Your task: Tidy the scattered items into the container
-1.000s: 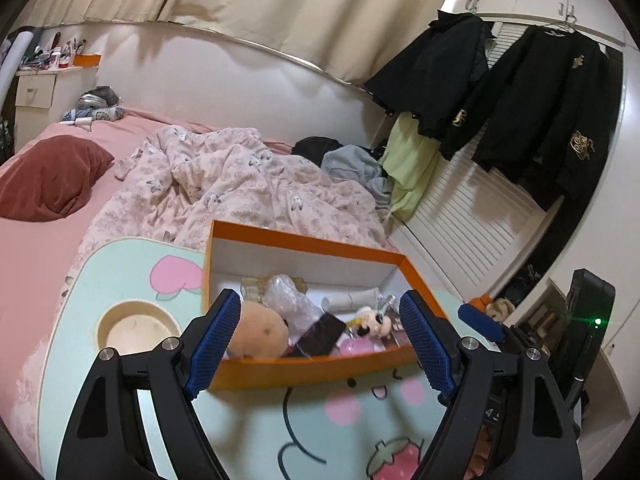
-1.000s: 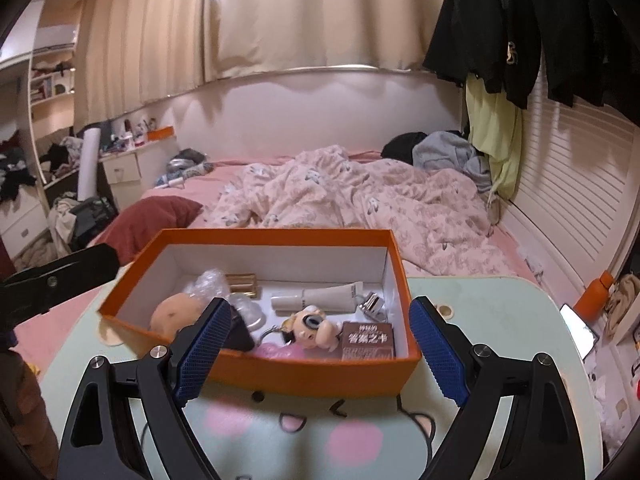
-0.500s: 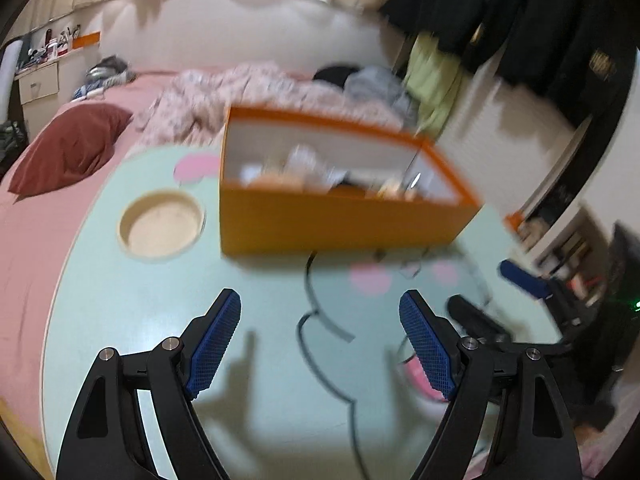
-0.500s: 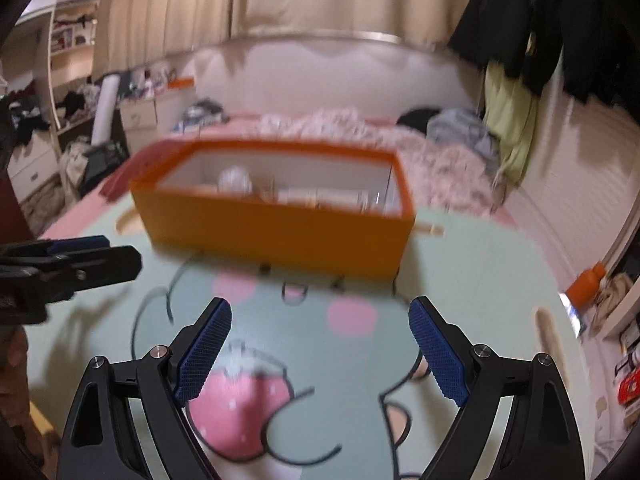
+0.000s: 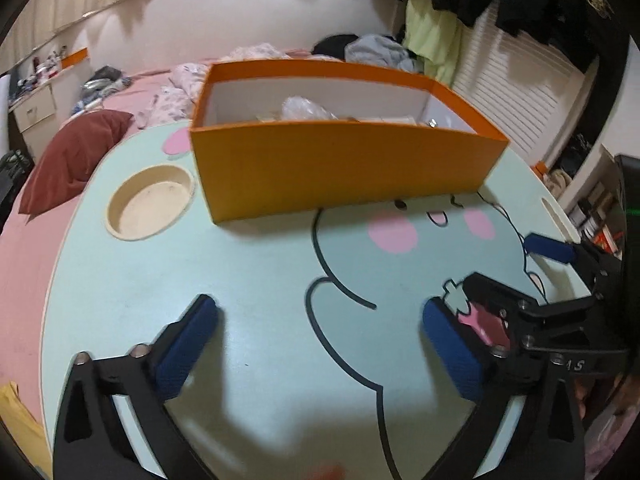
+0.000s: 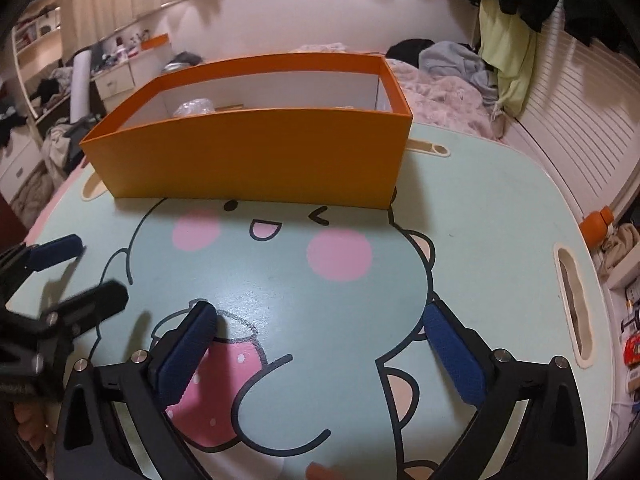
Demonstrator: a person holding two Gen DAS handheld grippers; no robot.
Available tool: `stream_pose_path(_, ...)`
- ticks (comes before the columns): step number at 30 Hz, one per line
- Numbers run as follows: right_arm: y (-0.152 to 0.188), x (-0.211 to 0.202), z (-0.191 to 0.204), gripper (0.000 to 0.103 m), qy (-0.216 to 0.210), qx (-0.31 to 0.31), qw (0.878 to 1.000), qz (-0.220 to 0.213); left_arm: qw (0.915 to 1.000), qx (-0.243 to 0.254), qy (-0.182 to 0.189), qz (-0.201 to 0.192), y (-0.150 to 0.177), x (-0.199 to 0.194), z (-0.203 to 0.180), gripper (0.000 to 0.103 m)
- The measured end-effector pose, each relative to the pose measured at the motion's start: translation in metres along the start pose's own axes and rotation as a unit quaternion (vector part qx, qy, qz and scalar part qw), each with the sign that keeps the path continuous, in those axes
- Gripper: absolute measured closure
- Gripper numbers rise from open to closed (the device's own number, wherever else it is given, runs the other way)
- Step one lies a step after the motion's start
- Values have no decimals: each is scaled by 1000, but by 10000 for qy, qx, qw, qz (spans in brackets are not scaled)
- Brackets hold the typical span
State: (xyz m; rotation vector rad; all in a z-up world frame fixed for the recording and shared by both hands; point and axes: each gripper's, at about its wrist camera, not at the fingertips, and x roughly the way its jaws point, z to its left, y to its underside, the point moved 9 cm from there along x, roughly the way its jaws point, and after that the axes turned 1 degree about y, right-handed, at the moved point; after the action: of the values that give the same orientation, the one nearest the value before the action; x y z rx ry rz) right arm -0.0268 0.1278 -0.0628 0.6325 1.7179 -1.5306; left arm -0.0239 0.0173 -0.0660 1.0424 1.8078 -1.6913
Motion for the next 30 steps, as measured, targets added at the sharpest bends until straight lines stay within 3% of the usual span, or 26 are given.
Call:
stream_pose_path(7, -2, -2, 3, 0, 13, 5, 10000, -19, 9979, 452, -419, 173, 5, 9, -9, 0)
stream_pose_path(30, 1, 1, -2, 0, -9, -16, 10000, -43, 9978, 417, -485, 180, 2, 18, -26, 0)
